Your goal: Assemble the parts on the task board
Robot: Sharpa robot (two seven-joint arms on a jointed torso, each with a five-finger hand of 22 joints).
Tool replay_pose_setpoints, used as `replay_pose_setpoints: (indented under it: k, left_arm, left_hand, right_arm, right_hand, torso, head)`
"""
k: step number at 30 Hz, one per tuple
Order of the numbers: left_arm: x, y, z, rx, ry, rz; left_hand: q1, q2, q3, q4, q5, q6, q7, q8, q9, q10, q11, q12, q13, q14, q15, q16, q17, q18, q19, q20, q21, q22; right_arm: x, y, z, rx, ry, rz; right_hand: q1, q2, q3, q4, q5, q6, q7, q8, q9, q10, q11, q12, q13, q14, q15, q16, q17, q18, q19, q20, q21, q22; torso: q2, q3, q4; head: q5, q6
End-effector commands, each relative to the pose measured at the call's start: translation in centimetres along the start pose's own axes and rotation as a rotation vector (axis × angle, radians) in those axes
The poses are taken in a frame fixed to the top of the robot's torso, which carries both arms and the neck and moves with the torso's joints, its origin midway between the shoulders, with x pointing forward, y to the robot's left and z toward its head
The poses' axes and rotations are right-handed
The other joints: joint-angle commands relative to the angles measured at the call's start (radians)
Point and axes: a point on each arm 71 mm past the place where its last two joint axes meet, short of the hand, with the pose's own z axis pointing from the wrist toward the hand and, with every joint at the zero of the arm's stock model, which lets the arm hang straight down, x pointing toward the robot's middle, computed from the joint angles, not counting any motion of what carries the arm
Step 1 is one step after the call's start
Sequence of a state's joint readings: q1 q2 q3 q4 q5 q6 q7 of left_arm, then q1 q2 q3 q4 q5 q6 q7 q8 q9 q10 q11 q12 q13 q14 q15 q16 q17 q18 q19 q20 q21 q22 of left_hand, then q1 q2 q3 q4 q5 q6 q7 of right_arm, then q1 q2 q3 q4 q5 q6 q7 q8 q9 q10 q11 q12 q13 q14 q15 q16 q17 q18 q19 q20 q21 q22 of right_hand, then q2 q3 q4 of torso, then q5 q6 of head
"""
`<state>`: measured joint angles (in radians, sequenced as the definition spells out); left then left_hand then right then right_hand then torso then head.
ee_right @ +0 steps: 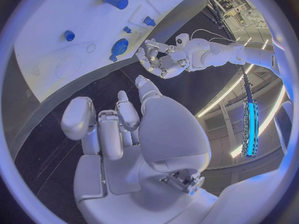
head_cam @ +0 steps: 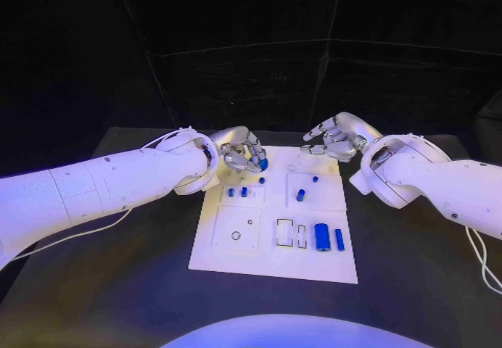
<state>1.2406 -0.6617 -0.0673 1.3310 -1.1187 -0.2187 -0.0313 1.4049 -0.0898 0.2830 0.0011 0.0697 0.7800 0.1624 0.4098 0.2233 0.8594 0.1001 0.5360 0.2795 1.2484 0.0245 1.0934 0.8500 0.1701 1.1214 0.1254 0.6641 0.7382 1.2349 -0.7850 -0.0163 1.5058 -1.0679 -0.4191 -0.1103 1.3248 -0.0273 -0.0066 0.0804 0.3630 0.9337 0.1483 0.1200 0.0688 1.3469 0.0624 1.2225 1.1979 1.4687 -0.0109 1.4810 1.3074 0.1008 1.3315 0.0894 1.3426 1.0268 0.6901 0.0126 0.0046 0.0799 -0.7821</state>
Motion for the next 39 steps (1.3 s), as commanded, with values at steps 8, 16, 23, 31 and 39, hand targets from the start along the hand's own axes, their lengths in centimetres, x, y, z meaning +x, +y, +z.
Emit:
replay_pose_setpoints:
  k: [8, 16, 23, 31, 39]
  left_arm:
    - [1.5, -1.3, 1.6, 0.155, 0.049, 0.257]
    - [2.3, -1.0, 2.6, 0.107, 0.101, 0.314]
    - [2.7, -0.8, 3.2, 0.080, 0.134, 0.338]
    - [3.0, -0.6, 3.5, 0.058, 0.157, 0.352]
    - [3.3, -0.4, 3.6, 0.036, 0.192, 0.364]
  left_hand:
    - [-0.032, -0.031, -0.060, -0.011, -0.001, 0.086, -0.008, -0.077, -0.083, 0.015, -0.002, -0.046, -0.095, 0.073, -0.007, 0.068, 0.037, 0.014, 0.058, -0.006, 0.000, -0.014]
    - [-0.027, -0.024, -0.076, -0.025, -0.001, 0.116, -0.010, -0.107, -0.112, 0.017, -0.001, -0.068, -0.136, 0.109, -0.008, 0.116, 0.082, 0.014, 0.083, -0.007, 0.009, -0.012]
    - [-0.021, -0.006, -0.076, -0.037, 0.001, 0.151, -0.012, -0.128, -0.135, 0.050, -0.005, -0.077, -0.168, 0.161, -0.012, 0.194, 0.174, -0.003, 0.145, -0.012, 0.114, 0.078]
    - [-0.006, 0.015, -0.034, -0.056, 0.002, 0.190, -0.017, -0.141, -0.150, 0.082, -0.009, -0.103, -0.201, 0.182, -0.015, 0.229, 0.211, -0.014, 0.178, -0.017, 0.188, 0.145]
    - [-0.017, 0.014, -0.001, -0.065, 0.002, 0.218, -0.021, -0.153, -0.156, 0.120, -0.014, -0.126, -0.216, 0.197, -0.020, 0.251, 0.234, -0.026, 0.204, -0.019, 0.254, 0.206]
  right_arm:
    - [0.0, 0.2, 0.1, -0.013, -0.004, 0.003]
    - [-0.1, 0.3, 0.2, -0.017, -0.014, 0.003]
    - [-0.1, 0.3, 0.2, -0.018, -0.017, 0.004]
    - [0.0, 0.3, 0.2, -0.018, -0.016, 0.004]
    - [0.0, 0.3, 0.3, -0.018, -0.015, 0.004]
  right_hand:
    - [0.000, 0.013, 0.003, 0.005, 0.007, -0.001, 0.003, 0.004, -0.001, -0.005, -0.001, -0.003, -0.001, 0.056, -0.005, -0.006, 0.044, 0.003, -0.010, 0.001, -0.005, -0.004]
    - [0.002, 0.013, 0.005, 0.004, 0.010, -0.002, 0.003, 0.004, -0.001, -0.008, -0.001, -0.007, -0.005, 0.056, -0.005, -0.009, 0.040, 0.005, -0.014, 0.001, -0.010, -0.014]
    - [0.003, 0.013, 0.006, 0.004, 0.011, -0.002, 0.003, 0.004, -0.001, -0.011, -0.001, -0.011, -0.010, 0.055, -0.005, -0.009, 0.040, 0.005, -0.015, 0.001, -0.011, -0.016]
    - [0.003, 0.013, 0.006, 0.004, 0.011, -0.002, 0.003, 0.004, -0.001, -0.011, -0.001, -0.011, -0.010, 0.055, -0.005, -0.009, 0.040, 0.005, -0.015, 0.001, -0.011, -0.016]
    - [0.003, 0.013, 0.006, 0.004, 0.011, -0.002, 0.003, 0.004, -0.001, -0.011, -0.001, -0.011, -0.010, 0.055, -0.005, -0.009, 0.040, 0.005, -0.015, 0.001, -0.011, -0.016]
  torso:
    - [0.000, -0.0003, 0.0014]
    - [0.000, -0.0005, -0.0010]
    - [0.000, 0.0004, 0.0020]
    - [0.000, 0.0003, 0.0008]
    - [0.000, 0.0004, 0.0020]
  head:
    - [-0.005, 0.002]
    - [-0.006, 0.001]
    - [-0.008, -0.001]
    - [-0.007, -0.003]
    - [-0.008, -0.005]
